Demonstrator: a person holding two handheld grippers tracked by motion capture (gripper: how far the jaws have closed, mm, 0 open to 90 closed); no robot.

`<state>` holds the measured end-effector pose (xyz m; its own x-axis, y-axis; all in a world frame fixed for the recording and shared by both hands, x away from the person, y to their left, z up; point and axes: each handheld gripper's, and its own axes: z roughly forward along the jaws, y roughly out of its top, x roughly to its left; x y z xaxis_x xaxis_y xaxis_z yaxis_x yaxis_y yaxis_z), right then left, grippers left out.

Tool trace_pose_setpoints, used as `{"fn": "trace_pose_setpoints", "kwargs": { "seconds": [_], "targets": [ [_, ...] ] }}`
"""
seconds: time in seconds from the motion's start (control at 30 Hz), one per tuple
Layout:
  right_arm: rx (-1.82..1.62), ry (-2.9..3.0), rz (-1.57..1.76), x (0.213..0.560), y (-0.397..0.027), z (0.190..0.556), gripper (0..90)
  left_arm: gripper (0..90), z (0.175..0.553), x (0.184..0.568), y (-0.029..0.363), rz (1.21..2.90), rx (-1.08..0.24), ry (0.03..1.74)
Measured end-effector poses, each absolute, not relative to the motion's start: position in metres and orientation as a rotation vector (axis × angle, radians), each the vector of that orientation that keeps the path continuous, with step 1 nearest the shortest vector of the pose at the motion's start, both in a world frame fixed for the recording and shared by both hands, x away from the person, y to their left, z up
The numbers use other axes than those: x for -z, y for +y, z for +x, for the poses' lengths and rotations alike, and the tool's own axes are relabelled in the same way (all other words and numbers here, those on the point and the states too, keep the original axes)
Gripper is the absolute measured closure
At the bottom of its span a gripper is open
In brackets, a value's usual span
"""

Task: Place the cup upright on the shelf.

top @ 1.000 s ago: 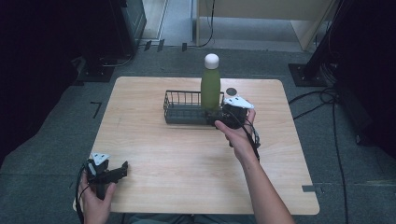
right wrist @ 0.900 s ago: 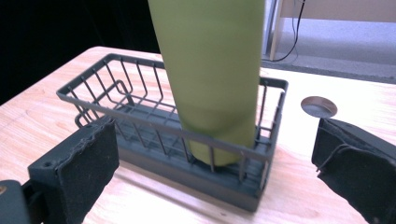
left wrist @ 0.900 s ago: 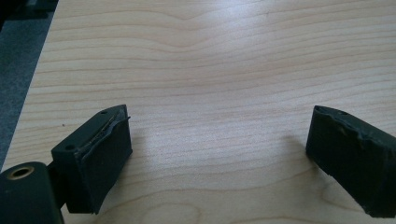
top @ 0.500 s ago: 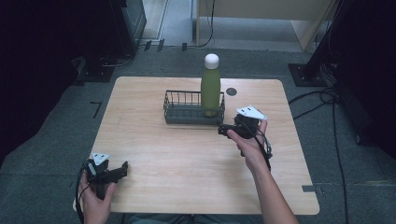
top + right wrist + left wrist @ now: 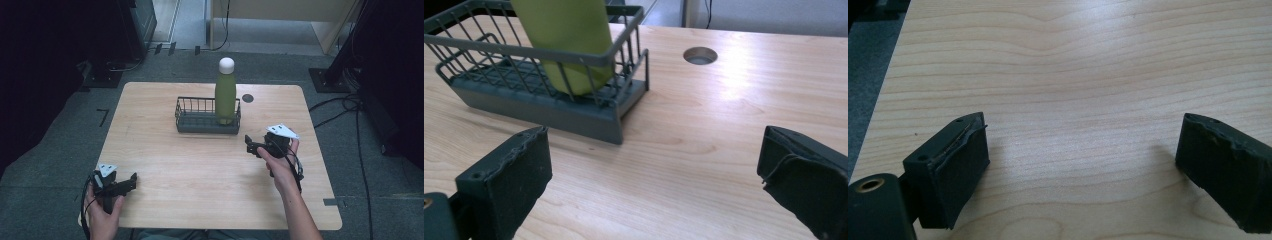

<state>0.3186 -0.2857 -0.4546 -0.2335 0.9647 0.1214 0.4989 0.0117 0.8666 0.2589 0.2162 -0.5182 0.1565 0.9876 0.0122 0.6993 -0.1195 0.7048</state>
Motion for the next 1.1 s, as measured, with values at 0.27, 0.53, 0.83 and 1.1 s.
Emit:
{"fn": "trace_pose_setpoints", "kwargs": {
  "seconds": [0.27, 0.53, 0.83, 1.1],
  "targets": [
    [-1.120, 1.762, 1.523, 0.466, -0.305, 0.308, 1.0, 7.2, 0.259, 0.518, 0.216, 1.883, -0.673, 1.600],
    [-1.091, 1.745, 1.557, 0.477, -0.323, 0.298, 1.1, 7.2, 0.259, 0.518, 0.216, 1.883, -0.673, 1.600],
    [-1.062, 1.726, 1.602, 0.492, -0.341, 0.285, 0.9, 7.2, 0.259, 0.518, 0.216, 1.883, -0.674, 1.600],
    [-1.015, 1.711, 1.641, 0.503, -0.356, 0.270, 0.0, 7.2, 0.259, 0.518, 0.216, 1.883, -0.673, 1.600]
  ]
}}
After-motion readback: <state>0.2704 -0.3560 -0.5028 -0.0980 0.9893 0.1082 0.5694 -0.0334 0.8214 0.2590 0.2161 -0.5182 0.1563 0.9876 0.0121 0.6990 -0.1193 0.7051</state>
